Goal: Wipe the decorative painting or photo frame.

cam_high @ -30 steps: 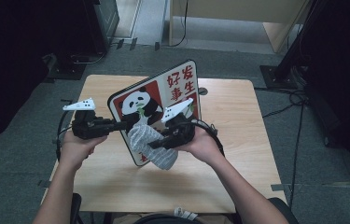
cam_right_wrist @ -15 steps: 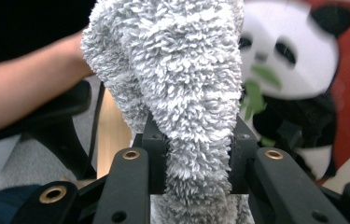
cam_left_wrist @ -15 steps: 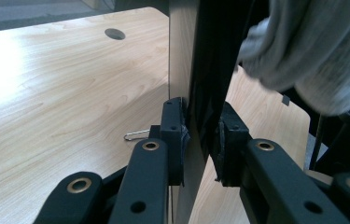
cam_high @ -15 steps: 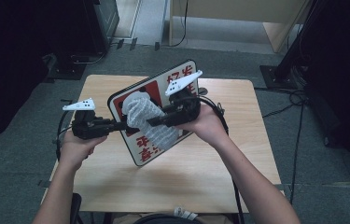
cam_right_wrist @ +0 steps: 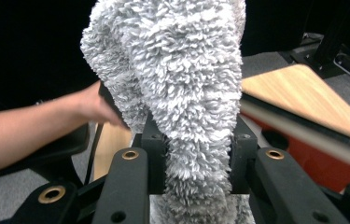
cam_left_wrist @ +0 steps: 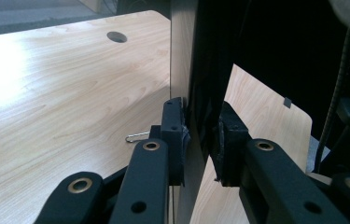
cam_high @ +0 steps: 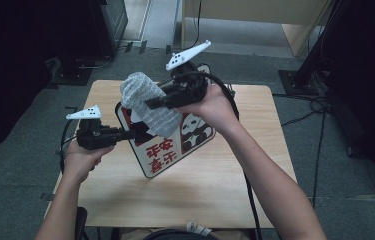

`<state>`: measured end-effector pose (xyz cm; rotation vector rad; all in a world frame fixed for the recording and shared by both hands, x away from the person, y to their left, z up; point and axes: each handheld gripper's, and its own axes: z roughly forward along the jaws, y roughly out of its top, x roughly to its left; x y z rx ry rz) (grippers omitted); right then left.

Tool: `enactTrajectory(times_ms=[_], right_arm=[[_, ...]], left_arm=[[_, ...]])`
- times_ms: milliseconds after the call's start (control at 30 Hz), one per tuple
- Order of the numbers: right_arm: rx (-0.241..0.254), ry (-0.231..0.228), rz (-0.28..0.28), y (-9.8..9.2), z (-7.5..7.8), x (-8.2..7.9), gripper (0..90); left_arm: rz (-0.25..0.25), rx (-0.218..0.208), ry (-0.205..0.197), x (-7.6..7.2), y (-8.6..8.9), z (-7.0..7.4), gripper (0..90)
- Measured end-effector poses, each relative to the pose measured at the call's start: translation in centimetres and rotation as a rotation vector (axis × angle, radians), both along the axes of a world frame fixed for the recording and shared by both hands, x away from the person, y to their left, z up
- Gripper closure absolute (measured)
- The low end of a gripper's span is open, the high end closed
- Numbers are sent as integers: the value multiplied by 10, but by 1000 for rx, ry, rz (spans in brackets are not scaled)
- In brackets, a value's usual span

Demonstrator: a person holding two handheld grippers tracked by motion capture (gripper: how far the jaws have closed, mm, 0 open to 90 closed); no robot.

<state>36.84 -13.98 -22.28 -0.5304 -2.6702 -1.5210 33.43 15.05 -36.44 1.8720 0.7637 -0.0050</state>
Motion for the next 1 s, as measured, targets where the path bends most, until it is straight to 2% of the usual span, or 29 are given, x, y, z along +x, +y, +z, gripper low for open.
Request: enactTrajectory(times_ms=[233, 400, 833, 1000], right_arm=[[-16, -8, -25, 14, 17, 18, 678], [-17, 3, -37, 24, 21, 28, 676], [-47, 27, -57, 51, 16, 42, 668], [-79, 35, -59, 61, 11, 44, 663]], left_arm=[[9, 1, -15, 0, 1, 0, 768], [9, 0, -19, -1, 1, 0, 777], [-2, 4, -26, -1, 2, 0, 783], [-13, 4, -31, -1, 2, 0, 784]])
